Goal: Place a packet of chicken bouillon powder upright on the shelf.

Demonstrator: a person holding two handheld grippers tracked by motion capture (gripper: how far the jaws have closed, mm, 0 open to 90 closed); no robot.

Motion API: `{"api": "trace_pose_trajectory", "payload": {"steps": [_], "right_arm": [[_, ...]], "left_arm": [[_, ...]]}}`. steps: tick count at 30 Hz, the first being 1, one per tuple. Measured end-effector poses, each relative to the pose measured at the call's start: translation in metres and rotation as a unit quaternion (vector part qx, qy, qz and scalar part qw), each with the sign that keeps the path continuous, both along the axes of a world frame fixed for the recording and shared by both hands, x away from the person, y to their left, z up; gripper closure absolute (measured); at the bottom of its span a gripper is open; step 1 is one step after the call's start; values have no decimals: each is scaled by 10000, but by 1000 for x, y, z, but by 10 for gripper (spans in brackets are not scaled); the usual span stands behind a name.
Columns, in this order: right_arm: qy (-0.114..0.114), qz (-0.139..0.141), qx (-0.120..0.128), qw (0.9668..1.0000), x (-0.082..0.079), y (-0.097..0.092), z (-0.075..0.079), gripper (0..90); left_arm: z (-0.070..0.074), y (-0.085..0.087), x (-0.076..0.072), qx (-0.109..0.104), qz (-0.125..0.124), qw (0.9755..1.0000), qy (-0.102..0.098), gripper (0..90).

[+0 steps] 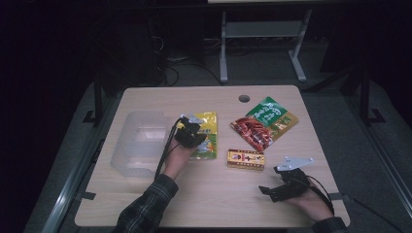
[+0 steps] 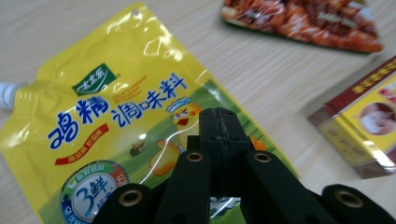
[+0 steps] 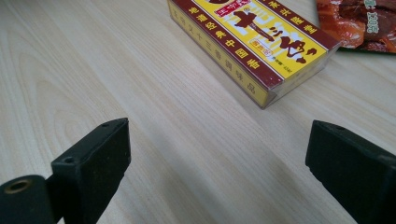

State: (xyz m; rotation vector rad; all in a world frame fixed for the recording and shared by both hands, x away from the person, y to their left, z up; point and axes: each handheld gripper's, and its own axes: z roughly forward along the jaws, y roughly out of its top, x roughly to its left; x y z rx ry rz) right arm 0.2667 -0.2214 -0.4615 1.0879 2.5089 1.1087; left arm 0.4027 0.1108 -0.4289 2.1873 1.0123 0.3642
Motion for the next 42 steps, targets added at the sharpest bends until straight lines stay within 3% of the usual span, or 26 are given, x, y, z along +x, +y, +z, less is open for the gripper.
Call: {"api": "trace_pose_trajectory", "payload": {"steps": [5, 8, 11, 15, 16, 21, 27, 36, 42], "right_arm": [[15, -13, -4, 10000, 1, 1, 0, 64], [22, -42, 14, 10000, 0, 2, 0, 77], [-22, -4, 1, 10000, 1, 1, 0, 77], [2, -21, -14, 10000, 1, 0, 0, 78], [1, -22, -11, 10000, 1, 0, 0, 78], [-8, -26, -1, 10000, 1, 1, 0, 78], [-1, -39, -12, 10000, 1, 1, 0, 78], [-37, -62, 6, 10000, 2, 0, 2, 108], [-40, 42, 119, 9999, 8, 7, 15, 175]], "left_arm": [[-5, 2, 7, 72, 166, 9998, -107, 898], [-12, 5, 13, 272, 309, 9991, -66, 898], [-16, 4, 14, 211, 393, 9990, -16, 898], [-18, 4, 15, 312, 427, 9986, 97, 900], [-18, 2, 13, 387, 407, 9983, 120, 900], [-18, 1, 8, 354, 328, 9986, 196, 900], [-17, -2, -10, 412, 37, 9989, 208, 900], [-17, 1, -27, 186, -153, 9990, 376, 900], [-16, 2, -40, 222, -349, 9982, 423, 900]]}}
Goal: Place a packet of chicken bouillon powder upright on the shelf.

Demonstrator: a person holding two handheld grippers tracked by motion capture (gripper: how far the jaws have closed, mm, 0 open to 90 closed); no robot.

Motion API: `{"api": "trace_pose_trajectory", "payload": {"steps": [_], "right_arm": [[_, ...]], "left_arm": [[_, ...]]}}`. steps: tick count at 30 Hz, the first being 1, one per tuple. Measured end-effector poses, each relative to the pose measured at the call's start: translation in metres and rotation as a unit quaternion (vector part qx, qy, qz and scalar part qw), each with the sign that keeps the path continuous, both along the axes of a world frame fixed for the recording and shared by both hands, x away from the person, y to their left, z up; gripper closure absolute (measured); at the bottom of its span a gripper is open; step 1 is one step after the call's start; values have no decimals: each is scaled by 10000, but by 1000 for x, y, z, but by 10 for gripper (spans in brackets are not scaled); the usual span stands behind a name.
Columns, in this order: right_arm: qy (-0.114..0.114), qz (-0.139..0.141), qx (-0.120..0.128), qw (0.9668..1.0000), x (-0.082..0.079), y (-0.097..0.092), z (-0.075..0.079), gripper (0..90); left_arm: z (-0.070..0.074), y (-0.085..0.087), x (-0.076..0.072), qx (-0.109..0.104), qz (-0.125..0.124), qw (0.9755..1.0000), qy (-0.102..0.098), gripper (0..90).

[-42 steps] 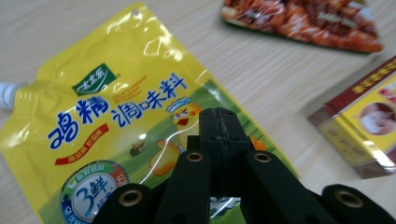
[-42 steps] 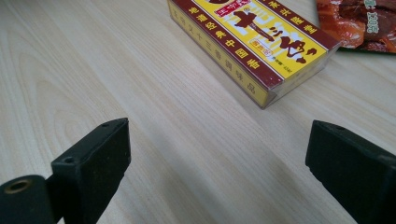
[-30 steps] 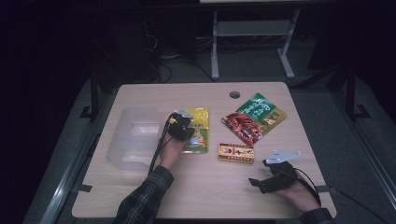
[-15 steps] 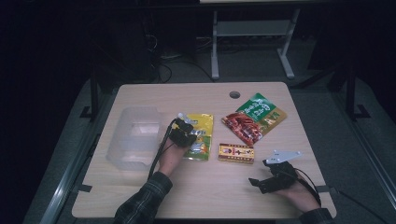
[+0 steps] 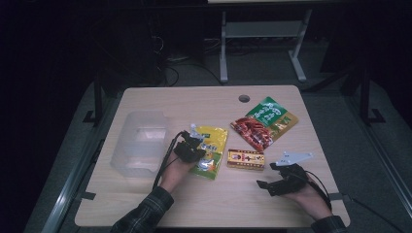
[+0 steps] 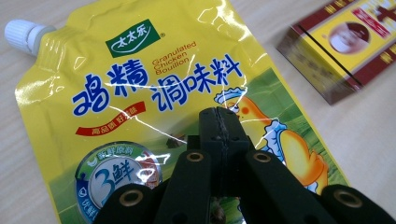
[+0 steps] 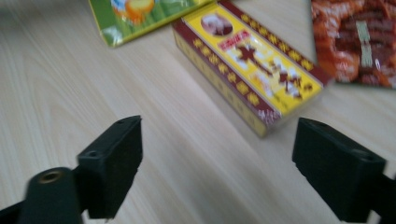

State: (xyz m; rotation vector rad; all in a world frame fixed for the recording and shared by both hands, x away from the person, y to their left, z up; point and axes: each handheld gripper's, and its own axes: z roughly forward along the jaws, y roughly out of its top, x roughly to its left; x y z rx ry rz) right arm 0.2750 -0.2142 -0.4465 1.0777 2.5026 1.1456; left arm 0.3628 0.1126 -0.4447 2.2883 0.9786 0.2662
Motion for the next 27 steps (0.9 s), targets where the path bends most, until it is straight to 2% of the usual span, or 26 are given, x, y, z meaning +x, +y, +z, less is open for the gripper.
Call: {"api": "trace_pose_trajectory", "payload": {"steps": [1, 2, 4, 5, 6, 7, 8, 9, 10, 11, 12, 14, 15, 16, 18, 19, 20, 21, 22, 26, 27], "right_arm": [[0, 0, 0, 10000, 0, 0, 0, 175], [20, 91, 124, 9999, 5, 6, 6, 247], [1, 206, 208, 9996, 9, 13, 12, 326], [1, 206, 208, 9996, 9, 13, 12, 326], [-57, 343, 224, 9991, 16, 23, 18, 414], [-63, 403, 227, 9989, 21, 28, 20, 468], [-63, 403, 227, 9989, 21, 28, 20, 468], [-32, 432, 251, 9987, 25, 34, 23, 509], [-111, 493, 219, 9985, 31, 39, 24, 562], [-153, 511, 190, 9984, 43, 51, 26, 663], [-127, 520, 208, 9983, 49, 57, 26, 724], [-110, 580, 201, 9981, 61, 69, 26, 814], [-110, 580, 201, 9981, 61, 69, 26, 814], [-56, 646, 166, 9978, 70, 82, 25, 893], [5, 703, 63, 9975, 79, 95, 22, 898], [5, 703, 63, 9975, 79, 95, 22, 898], [39, 753, -66, 9971, 87, 106, 16, 899], [39, 753, -66, 9971, 87, 106, 16, 899], [111, 762, -85, 9970, 92, 114, 9, 899], [234, 712, -386, 9964, 97, 119, -2, 899], [197, 708, -435, 9963, 98, 117, -3, 899]], "left_arm": [[0, 0, 0, 0, 0, 10000, 0, 900], [1, 1, -1, 47, -45, 10000, 19, 900], [0, 3, -4, -89, -32, 10000, -7, 898], [0, 3, -4, -89, -32, 10000, -7, 897], [-1, 6, -6, -148, -6, 9999, -61, 877], [0, 7, -6, -134, -33, 9999, -79, 810], [0, 7, -6, -134, -33, 9999, -79, 792], [1, 8, -8, -130, -71, 9999, -83, 792], [2, 9, -9, -137, -110, 9998, -134, 762], [5, 10, -12, -154, -128, 9997, -150, 695], [6, 10, -13, -153, -117, 9997, -163, 664], [7, 10, -15, -141, -120, 9997, -156, 599], [9, 11, -16, -136, -147, 9997, -171, 599], [10, 13, -18, -199, -111, 9996, -157, 544], [12, 16, -21, -274, -146, 9994, -153, 500], [12, 16, -21, -274, -146, 9994, -153, 476], [13, 17, -25, -336, -140, 9993, -127, 459], [13, 17, -25, -336, -140, 9993, -127, 443], [14, 19, -27, -334, -211, 9991, -176, 428], [15, 18, -29, -421, -195, 9988, -139, 412], [15, 18, -29, -415, -209, 9988, -140, 412]]}}
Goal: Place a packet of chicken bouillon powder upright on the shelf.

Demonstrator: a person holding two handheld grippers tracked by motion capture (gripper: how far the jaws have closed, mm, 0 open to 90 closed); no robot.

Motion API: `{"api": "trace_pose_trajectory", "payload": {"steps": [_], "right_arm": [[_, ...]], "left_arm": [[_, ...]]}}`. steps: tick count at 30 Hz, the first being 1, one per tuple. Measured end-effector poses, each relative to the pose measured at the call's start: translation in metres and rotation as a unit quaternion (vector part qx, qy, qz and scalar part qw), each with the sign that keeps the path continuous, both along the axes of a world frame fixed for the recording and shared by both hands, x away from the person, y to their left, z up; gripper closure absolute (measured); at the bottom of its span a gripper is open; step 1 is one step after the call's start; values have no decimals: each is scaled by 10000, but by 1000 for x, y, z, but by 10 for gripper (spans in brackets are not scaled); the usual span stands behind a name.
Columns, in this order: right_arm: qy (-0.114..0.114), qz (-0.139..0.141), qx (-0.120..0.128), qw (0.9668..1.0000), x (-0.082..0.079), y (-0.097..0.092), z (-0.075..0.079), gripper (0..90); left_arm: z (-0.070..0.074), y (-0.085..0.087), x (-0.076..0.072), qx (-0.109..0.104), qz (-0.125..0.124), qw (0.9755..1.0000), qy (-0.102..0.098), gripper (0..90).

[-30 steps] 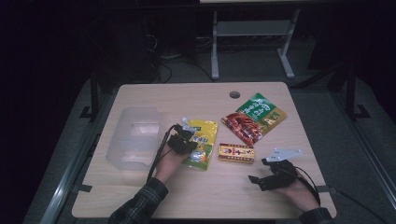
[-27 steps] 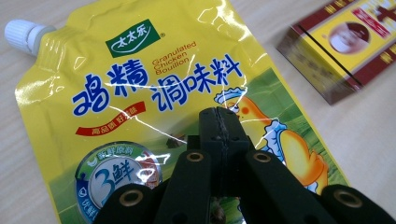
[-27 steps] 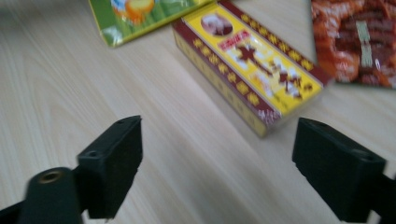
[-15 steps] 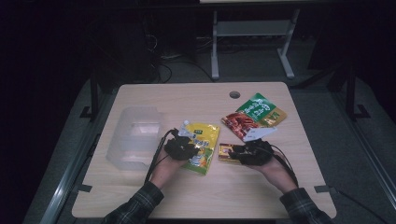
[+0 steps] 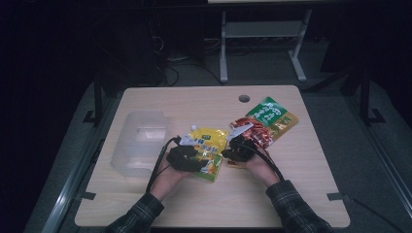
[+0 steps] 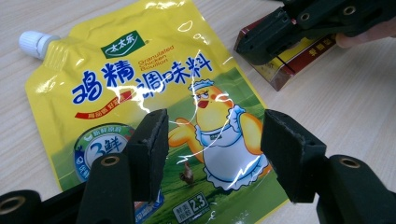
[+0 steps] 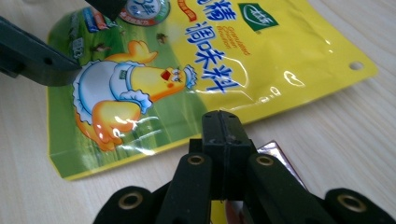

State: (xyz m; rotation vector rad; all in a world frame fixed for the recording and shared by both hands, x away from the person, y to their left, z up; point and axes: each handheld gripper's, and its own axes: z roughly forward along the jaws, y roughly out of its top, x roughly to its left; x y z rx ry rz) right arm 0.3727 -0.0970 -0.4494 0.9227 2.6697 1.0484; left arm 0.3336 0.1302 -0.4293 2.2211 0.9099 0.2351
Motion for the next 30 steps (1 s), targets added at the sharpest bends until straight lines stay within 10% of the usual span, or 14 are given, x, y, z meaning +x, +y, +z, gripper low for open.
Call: {"api": "trace_pose_trajectory", "payload": {"steps": [12, 22, 30], "right_arm": [[53, -290, 59, 9995, -6, -38, 7, 898], [33, 32, -123, 9999, -6, -7, -2, 899], [48, -251, -348, 9991, -14, -48, -1, 899]], "left_arm": [[-1, -3, 0, 46, -16, 10000, 13, 411], [-1, -2, 1, 42, -25, 10000, 11, 411], [-1, -5, 4, 49, 3, 10000, 12, 411]]}}
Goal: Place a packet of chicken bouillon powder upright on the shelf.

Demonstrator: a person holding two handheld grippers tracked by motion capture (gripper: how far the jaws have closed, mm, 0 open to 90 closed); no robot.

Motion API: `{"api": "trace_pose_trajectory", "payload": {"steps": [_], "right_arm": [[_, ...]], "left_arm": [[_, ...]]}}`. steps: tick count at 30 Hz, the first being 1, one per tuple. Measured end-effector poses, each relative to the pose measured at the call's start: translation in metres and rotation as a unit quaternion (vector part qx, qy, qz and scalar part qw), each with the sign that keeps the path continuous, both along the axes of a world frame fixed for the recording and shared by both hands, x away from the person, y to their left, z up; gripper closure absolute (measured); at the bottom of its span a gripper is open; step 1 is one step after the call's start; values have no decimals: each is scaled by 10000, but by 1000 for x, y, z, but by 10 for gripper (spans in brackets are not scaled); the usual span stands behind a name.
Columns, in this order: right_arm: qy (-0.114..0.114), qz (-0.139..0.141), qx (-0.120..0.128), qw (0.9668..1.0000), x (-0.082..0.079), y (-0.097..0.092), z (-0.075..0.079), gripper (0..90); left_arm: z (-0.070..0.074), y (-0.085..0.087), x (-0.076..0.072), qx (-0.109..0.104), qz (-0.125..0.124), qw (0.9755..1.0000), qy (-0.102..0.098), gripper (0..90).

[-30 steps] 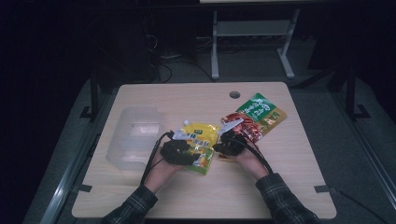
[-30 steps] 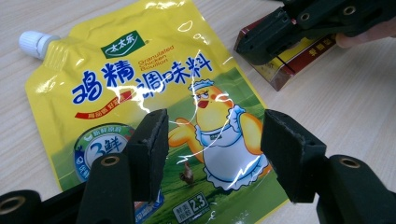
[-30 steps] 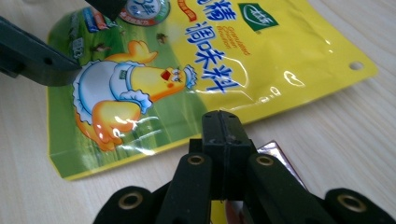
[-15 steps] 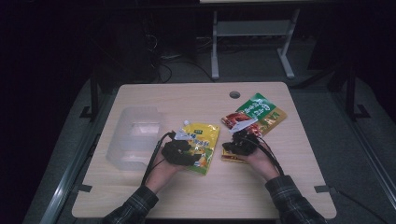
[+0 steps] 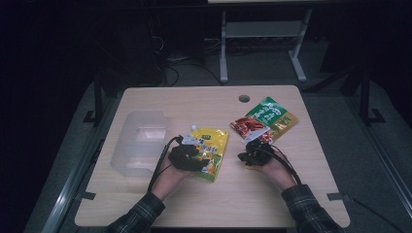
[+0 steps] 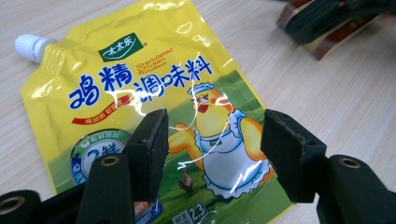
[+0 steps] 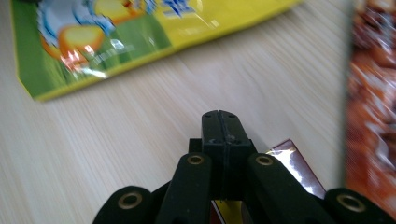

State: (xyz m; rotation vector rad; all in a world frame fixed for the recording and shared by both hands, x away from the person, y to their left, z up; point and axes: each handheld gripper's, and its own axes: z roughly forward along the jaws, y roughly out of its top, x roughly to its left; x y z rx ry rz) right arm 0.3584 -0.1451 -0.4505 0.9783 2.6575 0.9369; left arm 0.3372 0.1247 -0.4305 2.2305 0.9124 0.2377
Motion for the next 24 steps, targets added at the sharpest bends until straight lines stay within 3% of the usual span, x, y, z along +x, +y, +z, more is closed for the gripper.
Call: {"api": "trace_pose_trajectory", "payload": {"steps": [8, 11, 13, 14, 15, 18, 19, 24], "right_arm": [[44, -356, -26, 9994, -11, -45, -1, 897], [74, -435, 366, 9984, -18, -57, 5, 748], [68, -432, 420, 9982, -21, -58, 8, 699], [53, -430, 480, 9979, -28, -59, 10, 629], [28, -401, 488, 9980, -31, -59, 11, 597], [41, -330, 591, 9977, -41, -59, 12, 526], [-2, -307, 610, 9977, -44, -58, 13, 498], [-1, -179, 610, 9980, -48, -55, 12, 476]], "left_arm": [[0, -11, 12, 96, -4, 9999, -61, 444], [0, -18, 23, 81, 45, 9999, -51, 534], [-1, -21, 28, 118, 24, 9999, -52, 642], [-2, -24, 33, 115, 58, 9999, -48, 708], [-3, -28, 43, 204, 97, 9997, -62, 756], [-6, -33, 53, 177, 195, 9997, -15, 877], [-8, -35, 63, 265, 309, 9992, -17, 895], [-15, -35, 79, 413, 492, 9979, -35, 897]]}}
